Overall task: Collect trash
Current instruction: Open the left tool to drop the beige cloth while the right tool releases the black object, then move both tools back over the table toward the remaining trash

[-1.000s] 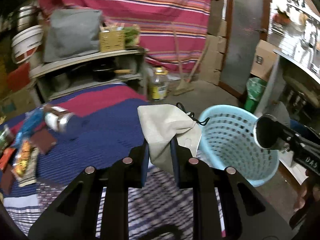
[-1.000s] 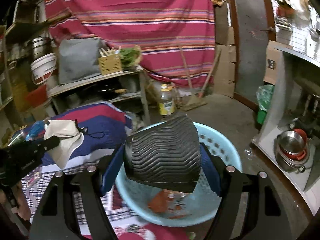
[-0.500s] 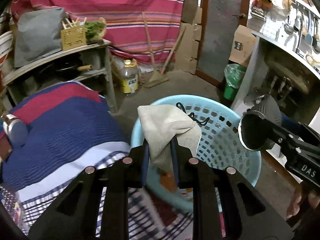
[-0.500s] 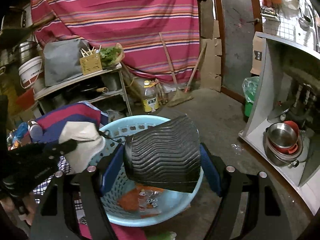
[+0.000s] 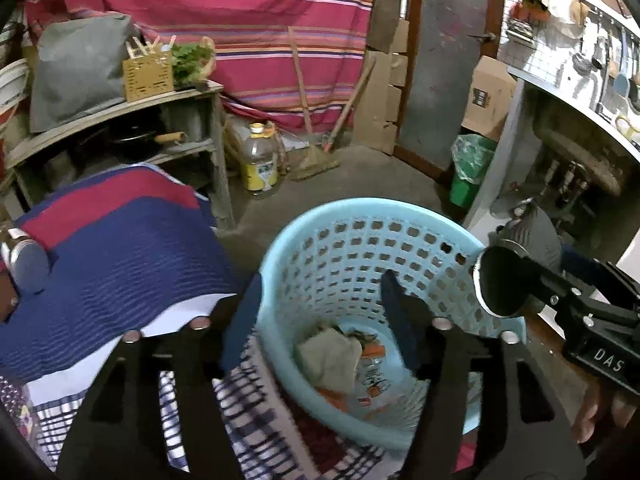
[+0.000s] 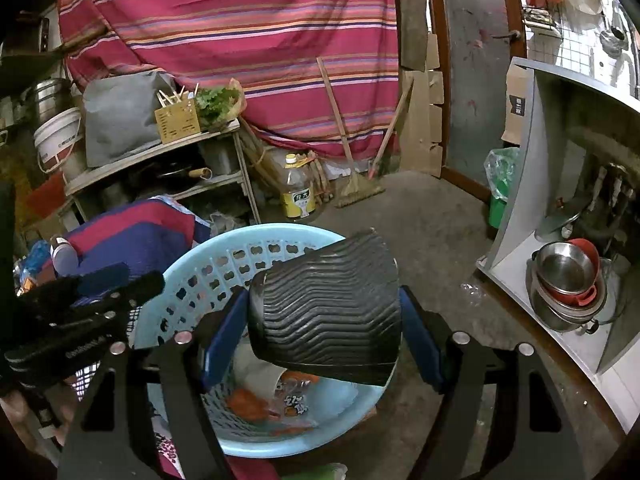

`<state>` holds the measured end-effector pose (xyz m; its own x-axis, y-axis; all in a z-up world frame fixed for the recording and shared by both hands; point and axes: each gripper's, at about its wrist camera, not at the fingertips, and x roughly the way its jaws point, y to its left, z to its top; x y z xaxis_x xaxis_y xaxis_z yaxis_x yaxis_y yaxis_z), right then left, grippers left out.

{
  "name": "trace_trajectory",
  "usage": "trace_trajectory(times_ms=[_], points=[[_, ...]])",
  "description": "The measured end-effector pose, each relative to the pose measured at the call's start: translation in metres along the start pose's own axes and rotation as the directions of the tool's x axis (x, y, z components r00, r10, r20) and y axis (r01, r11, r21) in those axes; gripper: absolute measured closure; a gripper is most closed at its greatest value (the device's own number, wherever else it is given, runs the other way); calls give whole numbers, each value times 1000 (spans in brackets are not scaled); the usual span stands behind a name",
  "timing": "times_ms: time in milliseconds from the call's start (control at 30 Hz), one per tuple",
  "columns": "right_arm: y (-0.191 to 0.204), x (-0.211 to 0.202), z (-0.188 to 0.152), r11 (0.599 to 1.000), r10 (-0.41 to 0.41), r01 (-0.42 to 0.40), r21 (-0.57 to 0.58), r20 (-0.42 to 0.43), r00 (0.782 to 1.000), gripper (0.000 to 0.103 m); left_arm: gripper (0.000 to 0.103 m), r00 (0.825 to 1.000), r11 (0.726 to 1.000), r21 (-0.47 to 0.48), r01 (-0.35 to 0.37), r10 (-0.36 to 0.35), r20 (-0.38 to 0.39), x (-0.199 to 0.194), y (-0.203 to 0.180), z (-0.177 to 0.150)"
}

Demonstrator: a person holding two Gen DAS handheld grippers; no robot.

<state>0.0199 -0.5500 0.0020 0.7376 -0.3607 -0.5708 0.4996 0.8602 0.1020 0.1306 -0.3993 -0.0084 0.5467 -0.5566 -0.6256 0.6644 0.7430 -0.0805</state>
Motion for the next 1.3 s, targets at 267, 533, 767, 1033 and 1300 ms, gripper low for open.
trace_trajectory(times_ms=[267,533,767,1033,1300], points=[[22,16,1,1000,16,-16,-11,-11,1000,29,9,987,989,-21,-146,147,65,-28,33,1],[39,28,1,1000,-17,17,-25,-17,1000,20,6,978,979,-74,-190,195,71,-41,60,6],[50,17,2,999,-31,31,-35,-6,1000,14,6,976,973,-128,-191,202,82,-53,78,9],[91,-5,1,997,17,-16,-76,22,1000,11,6,959,959,-139,-247,263,110,-82,105,7],[155,-10,-4,989,113,-110,-100,17,994,11,6,918,915,-182,-360,382,103,-124,177,-11]])
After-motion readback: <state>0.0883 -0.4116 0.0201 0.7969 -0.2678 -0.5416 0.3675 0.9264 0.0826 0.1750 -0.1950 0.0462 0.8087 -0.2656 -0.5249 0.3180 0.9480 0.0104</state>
